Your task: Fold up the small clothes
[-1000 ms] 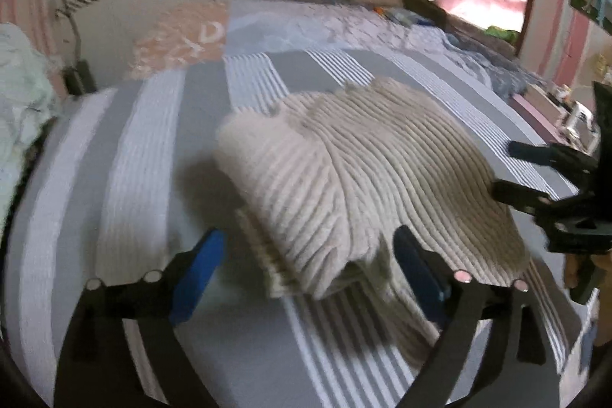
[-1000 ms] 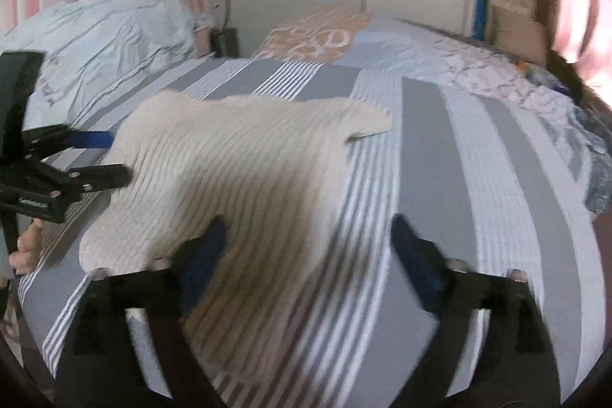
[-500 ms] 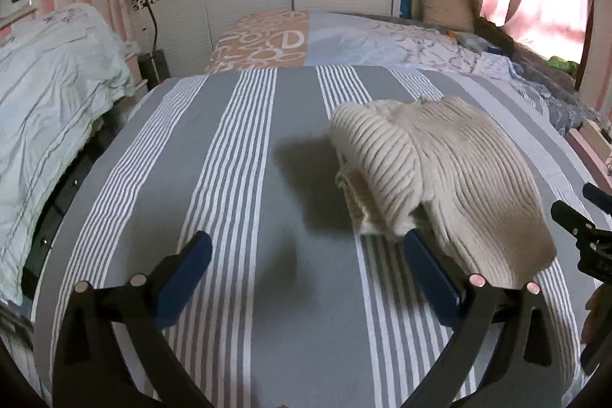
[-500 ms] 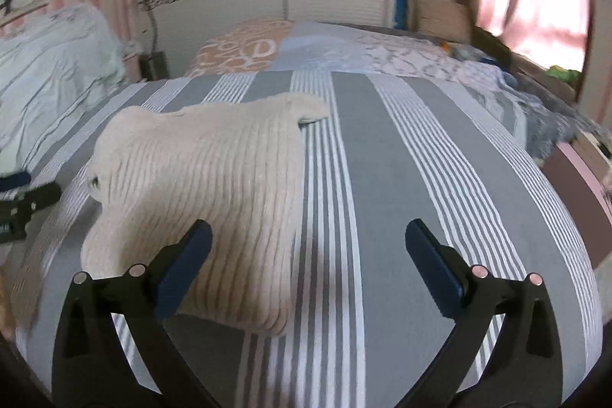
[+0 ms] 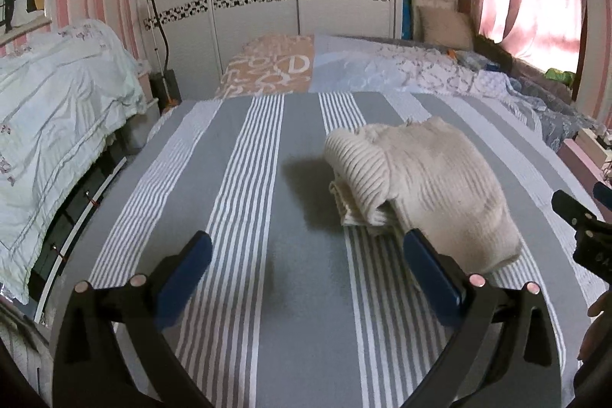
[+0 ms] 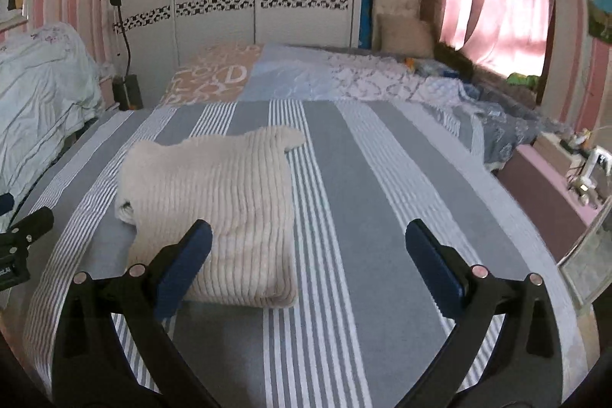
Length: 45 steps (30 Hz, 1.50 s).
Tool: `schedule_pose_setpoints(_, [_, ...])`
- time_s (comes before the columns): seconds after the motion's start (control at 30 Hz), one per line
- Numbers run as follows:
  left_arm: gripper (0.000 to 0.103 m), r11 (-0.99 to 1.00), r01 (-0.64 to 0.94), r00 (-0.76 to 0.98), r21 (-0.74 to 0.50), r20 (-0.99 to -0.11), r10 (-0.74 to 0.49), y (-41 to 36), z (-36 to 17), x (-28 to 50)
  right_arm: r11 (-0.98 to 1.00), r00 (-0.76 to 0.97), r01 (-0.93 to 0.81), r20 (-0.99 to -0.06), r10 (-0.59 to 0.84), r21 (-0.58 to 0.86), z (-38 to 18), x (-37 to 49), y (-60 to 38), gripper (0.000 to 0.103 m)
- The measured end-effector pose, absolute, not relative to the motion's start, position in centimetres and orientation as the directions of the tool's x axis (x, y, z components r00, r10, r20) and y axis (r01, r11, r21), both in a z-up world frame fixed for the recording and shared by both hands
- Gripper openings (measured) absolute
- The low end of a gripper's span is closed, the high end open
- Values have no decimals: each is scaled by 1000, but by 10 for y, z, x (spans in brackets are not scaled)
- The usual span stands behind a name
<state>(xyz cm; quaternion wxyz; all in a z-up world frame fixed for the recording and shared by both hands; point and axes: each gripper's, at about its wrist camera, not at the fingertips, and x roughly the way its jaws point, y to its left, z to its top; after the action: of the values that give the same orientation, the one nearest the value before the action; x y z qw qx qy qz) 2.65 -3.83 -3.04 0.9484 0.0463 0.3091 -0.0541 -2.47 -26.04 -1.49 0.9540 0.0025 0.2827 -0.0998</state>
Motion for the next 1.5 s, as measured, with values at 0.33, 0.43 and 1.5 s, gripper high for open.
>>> schedule_pose_setpoints(0.33, [101, 994, 82, 842, 67, -538, -33, -33, -2, 3, 981, 854, 182, -485, -189, -62, 14, -47, -251, 100])
schedule_pose_setpoints(0.43, [101, 995, 75, 845, 71, -534, -25, -31, 1, 0, 983, 859, 175, -480, -179, -53, 17, -51, -251, 100])
schedule_pose_setpoints(1.5, [101, 997, 50, 839, 60, -544, -9, -31, 1, 1, 982, 862, 178, -471, -188, -67, 21, -55, -248, 100])
